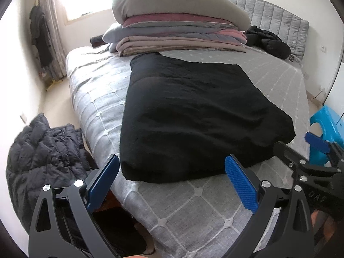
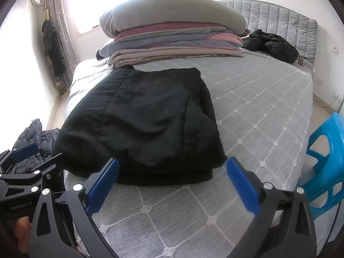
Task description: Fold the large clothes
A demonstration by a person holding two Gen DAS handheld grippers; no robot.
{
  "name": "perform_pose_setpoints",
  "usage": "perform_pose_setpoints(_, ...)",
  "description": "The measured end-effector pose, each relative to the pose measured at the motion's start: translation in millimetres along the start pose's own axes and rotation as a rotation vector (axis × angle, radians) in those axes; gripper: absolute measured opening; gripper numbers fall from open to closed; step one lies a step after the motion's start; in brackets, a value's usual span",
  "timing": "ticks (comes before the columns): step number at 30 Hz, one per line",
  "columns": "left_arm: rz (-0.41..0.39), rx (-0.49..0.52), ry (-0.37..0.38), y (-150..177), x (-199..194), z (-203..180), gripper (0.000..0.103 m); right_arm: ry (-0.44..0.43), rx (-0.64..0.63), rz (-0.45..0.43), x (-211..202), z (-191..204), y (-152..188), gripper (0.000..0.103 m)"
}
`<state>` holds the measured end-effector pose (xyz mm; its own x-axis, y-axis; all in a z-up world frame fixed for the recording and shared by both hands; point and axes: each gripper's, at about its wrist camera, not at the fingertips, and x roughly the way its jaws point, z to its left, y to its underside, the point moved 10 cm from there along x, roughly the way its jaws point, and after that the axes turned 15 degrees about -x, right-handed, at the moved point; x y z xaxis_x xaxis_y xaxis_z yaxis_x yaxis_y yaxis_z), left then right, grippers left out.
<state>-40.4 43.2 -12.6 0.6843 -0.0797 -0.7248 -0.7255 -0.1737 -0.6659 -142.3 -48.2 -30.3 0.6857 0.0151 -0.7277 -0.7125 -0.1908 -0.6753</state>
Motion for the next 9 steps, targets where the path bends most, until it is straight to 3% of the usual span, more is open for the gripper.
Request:
perform_pose_setpoints(4,0.036,-0.037,-0.004,1.9,3.9,2.3,0.095,0.005,0.003,-0.006,-3.9,-3.2,0.0,0.096)
perform_pose_setpoints(9,0.004,-0.011,-0.032,2.0,-5.3,0.4,0.095,0.008,0.005,-0.014,-10.0,-6.7,-0.4,0.096)
